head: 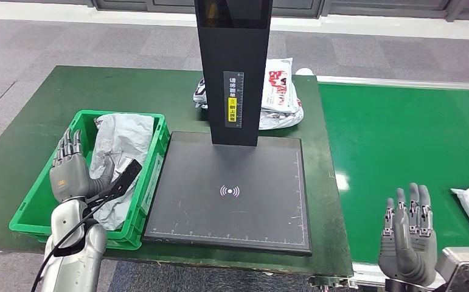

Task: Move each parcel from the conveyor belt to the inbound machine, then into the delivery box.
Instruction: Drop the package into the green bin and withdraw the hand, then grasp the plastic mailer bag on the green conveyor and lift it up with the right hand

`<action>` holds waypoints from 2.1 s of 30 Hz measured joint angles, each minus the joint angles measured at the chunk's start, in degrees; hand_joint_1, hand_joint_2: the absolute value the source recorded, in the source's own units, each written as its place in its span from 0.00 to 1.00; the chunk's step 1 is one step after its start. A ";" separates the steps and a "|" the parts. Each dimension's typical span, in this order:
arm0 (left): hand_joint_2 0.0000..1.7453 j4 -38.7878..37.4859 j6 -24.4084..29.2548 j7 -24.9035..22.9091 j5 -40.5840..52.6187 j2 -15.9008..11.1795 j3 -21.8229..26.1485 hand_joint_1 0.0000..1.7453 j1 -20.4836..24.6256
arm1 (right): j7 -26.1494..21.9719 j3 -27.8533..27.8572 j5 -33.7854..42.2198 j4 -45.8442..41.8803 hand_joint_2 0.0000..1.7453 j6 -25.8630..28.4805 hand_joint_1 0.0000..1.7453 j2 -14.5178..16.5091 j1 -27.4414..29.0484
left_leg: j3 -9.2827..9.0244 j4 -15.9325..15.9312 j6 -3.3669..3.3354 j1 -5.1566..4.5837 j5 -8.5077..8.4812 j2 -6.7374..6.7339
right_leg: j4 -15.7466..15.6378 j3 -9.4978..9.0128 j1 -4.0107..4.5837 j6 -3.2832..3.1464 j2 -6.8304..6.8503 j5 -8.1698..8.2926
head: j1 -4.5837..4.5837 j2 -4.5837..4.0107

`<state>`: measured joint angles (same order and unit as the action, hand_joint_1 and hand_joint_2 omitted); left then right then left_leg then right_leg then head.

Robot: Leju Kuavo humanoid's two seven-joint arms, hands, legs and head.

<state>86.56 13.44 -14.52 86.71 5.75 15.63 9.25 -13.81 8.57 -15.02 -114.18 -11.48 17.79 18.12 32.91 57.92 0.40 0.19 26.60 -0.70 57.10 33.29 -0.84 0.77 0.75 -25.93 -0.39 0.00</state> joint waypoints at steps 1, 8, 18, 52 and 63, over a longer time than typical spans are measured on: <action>0.00 -0.05 -0.12 -0.65 0.01 -0.01 0.00 0.00 0.00 | -0.08 0.02 -0.01 0.00 1.00 -0.10 0.00 0.04 0.03 | 0.00 0.00 0.00 0.00 0.00 0.00 | 0.00 0.00 0.00 0.00 0.00 0.00 | 0.01 0.00; 0.00 1.34 1.50 -3.74 -0.46 0.00 0.76 0.00 -0.51 | -0.25 0.08 -0.06 0.00 1.00 -0.70 0.00 0.66 0.08 | 0.01 0.00 0.00 0.01 0.00 0.01 | 0.01 -0.03 0.01 0.00 0.02 0.00 | 0.02 0.00; 0.00 6.77 13.40 1.72 -6.01 0.49 1.61 0.00 -3.53 | -0.26 0.39 -0.23 0.01 1.00 -0.75 0.00 0.85 0.00 | 0.05 0.00 0.01 0.01 0.01 -0.03 | 0.01 0.00 0.01 0.00 -0.01 -0.01 | 0.02 0.00; 1.00 8.81 -2.62 24.56 -49.59 6.51 -20.24 0.00 -10.55 | 17.21 33.47 -40.21 47.29 1.00 15.66 0.00 -29.06 -27.72 | 0.13 0.10 -0.32 -0.24 0.03 0.04 | -0.10 0.01 -0.21 0.31 0.03 0.20 | 0.02 0.00; 1.00 2.04 -3.22 25.29 -53.06 5.67 -23.17 0.00 -8.64 | 19.25 33.63 -52.53 73.49 1.00 13.75 0.00 -39.55 -37.94 | 0.14 0.10 -0.38 -0.23 -0.07 0.07 | -0.08 -0.02 -0.20 0.33 0.12 0.22 | 0.02 0.00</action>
<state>88.60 10.22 10.76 33.65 11.42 -7.55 0.61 5.44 42.20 -67.55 -40.69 2.27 -21.75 -19.81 33.05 58.02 0.02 -0.05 26.53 -0.63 57.02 33.28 -1.04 1.10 0.88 -25.71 -0.37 0.00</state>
